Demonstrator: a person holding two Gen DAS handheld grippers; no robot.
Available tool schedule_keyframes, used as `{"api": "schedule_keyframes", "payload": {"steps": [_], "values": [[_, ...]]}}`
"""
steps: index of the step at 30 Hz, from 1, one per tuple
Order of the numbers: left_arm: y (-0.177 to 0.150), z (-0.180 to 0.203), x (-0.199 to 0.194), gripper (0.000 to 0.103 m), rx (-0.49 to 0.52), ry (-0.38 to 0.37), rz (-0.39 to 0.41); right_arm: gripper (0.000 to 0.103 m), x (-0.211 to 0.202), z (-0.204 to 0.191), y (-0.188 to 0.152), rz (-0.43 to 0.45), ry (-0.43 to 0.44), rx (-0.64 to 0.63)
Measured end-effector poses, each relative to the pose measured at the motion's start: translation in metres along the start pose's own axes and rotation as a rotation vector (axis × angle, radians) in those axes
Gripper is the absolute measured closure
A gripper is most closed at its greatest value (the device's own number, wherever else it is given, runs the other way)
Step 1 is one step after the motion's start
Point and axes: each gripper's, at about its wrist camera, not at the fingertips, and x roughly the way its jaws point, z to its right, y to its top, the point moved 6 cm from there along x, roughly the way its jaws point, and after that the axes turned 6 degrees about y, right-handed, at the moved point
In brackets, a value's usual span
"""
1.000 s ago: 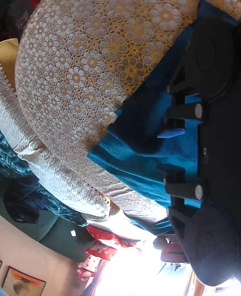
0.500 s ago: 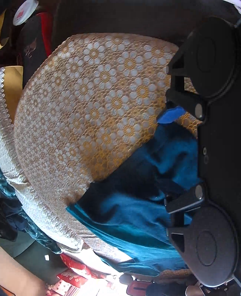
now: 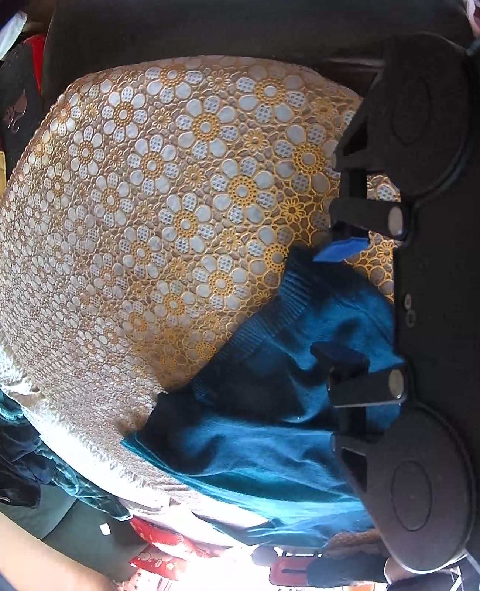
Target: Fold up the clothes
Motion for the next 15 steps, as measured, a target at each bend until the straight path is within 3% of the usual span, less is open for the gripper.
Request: {"api": "schedule_keyframes", "payload": {"steps": [8, 15], "values": [[-0.005, -0.009, 0.013, 0.046, -0.084, -0.094, -0.03, 0.0, 0.005, -0.001, -0.004, -0.001, -0.03, -0.022], [-0.011, -0.018, 0.02, 0.052, -0.224, -0.197, -0.022, 0.0, -0.021, -0.002, -0.008, 0.072, 0.0, -0.013]]}}
